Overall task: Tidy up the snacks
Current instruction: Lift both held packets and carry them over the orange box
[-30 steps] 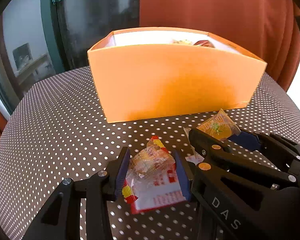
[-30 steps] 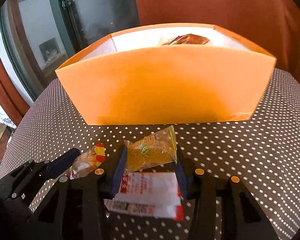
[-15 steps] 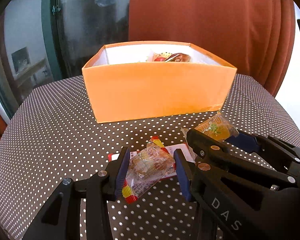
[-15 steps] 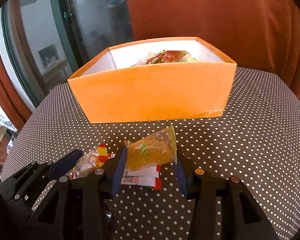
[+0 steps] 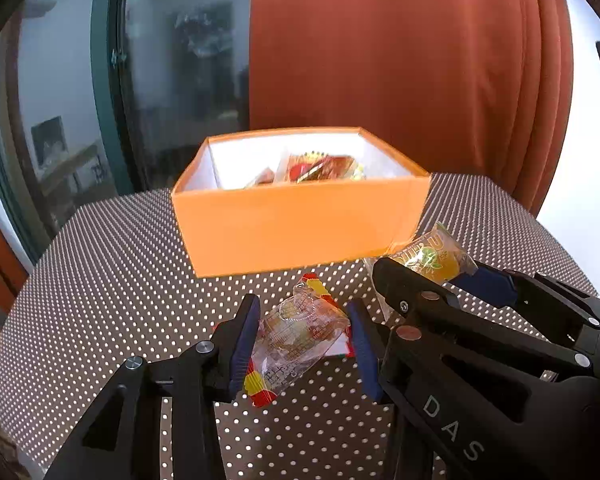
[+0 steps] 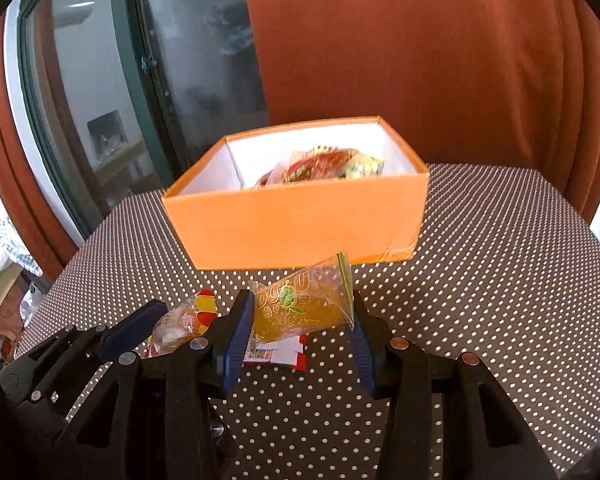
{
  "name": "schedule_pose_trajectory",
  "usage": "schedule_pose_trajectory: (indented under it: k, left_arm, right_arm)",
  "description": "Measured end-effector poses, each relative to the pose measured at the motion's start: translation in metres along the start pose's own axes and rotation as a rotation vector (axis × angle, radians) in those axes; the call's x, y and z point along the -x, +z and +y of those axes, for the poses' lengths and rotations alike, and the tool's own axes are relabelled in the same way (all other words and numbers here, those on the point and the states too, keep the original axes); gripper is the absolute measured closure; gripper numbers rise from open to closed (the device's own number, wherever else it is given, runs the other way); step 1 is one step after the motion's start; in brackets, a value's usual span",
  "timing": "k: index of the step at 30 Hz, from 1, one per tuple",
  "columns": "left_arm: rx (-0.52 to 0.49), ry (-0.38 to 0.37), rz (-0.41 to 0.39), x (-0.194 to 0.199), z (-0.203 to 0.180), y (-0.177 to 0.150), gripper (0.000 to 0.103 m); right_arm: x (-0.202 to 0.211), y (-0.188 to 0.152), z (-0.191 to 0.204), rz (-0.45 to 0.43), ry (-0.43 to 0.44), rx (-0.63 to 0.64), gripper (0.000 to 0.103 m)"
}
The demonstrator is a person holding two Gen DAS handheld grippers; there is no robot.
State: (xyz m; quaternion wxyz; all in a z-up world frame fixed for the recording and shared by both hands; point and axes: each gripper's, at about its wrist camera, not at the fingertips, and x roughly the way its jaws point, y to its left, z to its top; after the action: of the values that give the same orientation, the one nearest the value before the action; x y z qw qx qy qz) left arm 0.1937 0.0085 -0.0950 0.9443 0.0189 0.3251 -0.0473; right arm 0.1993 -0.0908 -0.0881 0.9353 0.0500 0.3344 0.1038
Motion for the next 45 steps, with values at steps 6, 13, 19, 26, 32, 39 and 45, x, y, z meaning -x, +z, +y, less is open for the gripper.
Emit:
schedule_pose_trajectory:
  k: [6,13,19,26,32,39,45]
  left_arm:
    - [0.0,0.008,-0.054,0.027,-0.007,0.015,0.057]
    - [-0.012,0.018,-0.121,0.05,-0.013,0.038,0.057]
    - [-0.026,0.013,-0.182,0.063,-0.017,0.062,0.057]
    - [-0.034,0.015,-0.229,0.062,-0.017,0.087,0.057]
    - [-0.036,0.031,-0.257,0.049,-0.012,0.107,0.057]
    - [-0.041,0.062,-0.294,0.035,-0.002,0.128,0.057]
    - [-0.034,0.064,-0.302,0.01,0.01,0.144,0.057]
  right_arm:
    - [0.024,0.013,-0.002,-0.054,0.005,0.015,0.054]
    - [0.047,0.033,-0.002,-0.12,0.012,0.015,0.054]
    - [0.056,0.053,-0.003,-0.181,0.008,0.023,0.054]
    - [0.062,0.076,-0.003,-0.235,0.007,0.033,0.054]
    - [0.052,0.095,-0.003,-0.267,0.008,0.031,0.054]
    - [0.035,0.115,-0.001,-0.307,0.031,0.027,0.054]
    - [0.012,0.13,-0.004,-0.318,0.037,0.028,0.054]
